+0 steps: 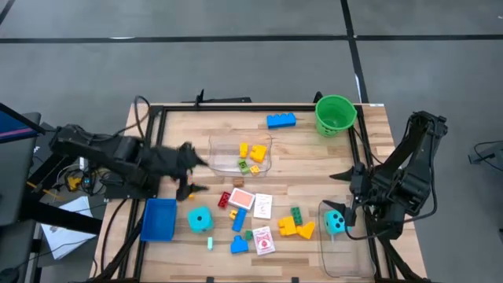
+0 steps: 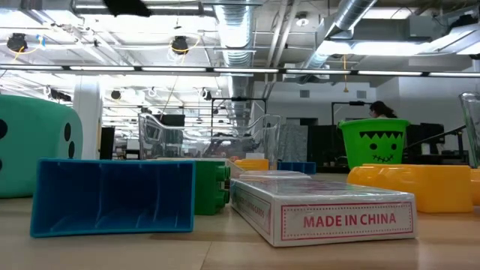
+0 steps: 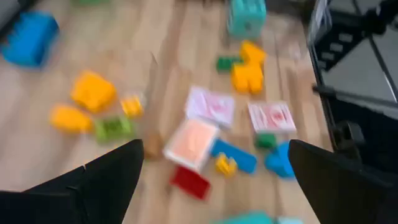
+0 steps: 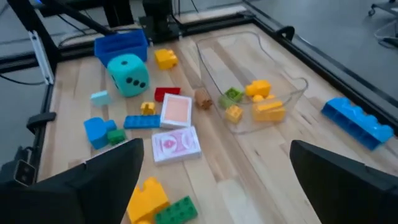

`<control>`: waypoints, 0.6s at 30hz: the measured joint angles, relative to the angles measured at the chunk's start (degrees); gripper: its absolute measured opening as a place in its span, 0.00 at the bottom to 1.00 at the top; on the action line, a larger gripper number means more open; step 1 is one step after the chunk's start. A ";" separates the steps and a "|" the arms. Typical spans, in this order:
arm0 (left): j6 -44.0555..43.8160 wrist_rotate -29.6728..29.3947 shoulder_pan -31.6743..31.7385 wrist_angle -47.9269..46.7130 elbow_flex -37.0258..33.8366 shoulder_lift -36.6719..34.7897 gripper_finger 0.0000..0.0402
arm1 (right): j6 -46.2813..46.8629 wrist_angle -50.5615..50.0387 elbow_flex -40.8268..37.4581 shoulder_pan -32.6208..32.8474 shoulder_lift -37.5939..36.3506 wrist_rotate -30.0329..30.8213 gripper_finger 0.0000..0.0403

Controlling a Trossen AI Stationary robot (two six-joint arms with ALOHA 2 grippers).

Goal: Pick & Place Toys
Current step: Put the blue die into the bottom transparent bin

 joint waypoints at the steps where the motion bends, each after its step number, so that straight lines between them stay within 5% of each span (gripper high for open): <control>1: -2.47 -1.46 -2.64 -1.09 0.00 0.70 0.99 | -0.83 0.59 0.00 -0.08 -0.08 0.21 0.98; 7: -14.66 -3.89 -13.46 -6.14 -0.02 6.40 0.99 | -7.65 8.17 -0.02 -0.29 -0.28 0.66 0.99; 18: -32.24 -0.34 -20.01 -10.82 -0.02 20.88 1.00 | -20.88 21.52 -0.02 -0.31 -0.11 2.41 0.99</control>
